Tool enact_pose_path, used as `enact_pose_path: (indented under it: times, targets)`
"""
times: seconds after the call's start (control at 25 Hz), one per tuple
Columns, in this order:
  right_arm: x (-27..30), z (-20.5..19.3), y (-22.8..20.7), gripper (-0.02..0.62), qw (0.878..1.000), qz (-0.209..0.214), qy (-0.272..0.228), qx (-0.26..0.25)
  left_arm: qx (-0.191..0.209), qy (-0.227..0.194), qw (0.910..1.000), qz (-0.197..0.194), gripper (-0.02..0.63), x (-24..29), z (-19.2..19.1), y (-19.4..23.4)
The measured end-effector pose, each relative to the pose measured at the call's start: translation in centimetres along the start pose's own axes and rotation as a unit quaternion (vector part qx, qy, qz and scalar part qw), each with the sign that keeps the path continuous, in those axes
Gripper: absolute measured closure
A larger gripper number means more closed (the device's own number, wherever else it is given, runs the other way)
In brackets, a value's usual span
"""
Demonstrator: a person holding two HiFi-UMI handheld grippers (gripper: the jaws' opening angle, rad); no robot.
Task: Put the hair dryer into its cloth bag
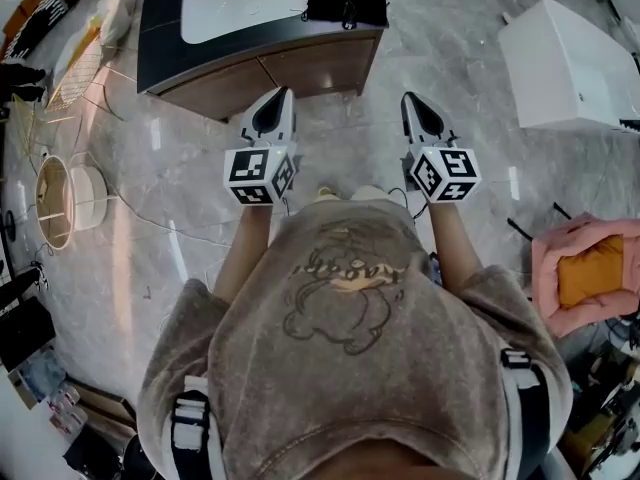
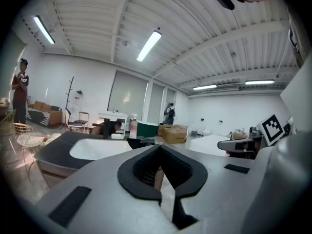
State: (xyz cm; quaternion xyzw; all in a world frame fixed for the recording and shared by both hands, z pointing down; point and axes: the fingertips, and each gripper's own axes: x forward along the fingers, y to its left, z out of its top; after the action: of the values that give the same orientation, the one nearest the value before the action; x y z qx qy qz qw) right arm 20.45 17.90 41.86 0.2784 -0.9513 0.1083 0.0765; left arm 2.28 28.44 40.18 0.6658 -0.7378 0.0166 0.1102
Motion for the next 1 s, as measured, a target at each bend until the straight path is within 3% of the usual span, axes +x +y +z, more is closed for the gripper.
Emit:
enact_pose_path:
  times: [0.44,1.0]
  targets:
    - [3.8,0.7,0.6,0.595,1.0,-0.029,-0.004,-0.003,0.013,-0.015,0.9991,-0.038,0.588,3.5,1.8,2.9]
    - [14.5,2.1,-3.2,0.595,0.999,-0.031,0.008,-0.004,0.017,-0.004,0.9987,-0.047,0.588,14.1,2.8,7.8]
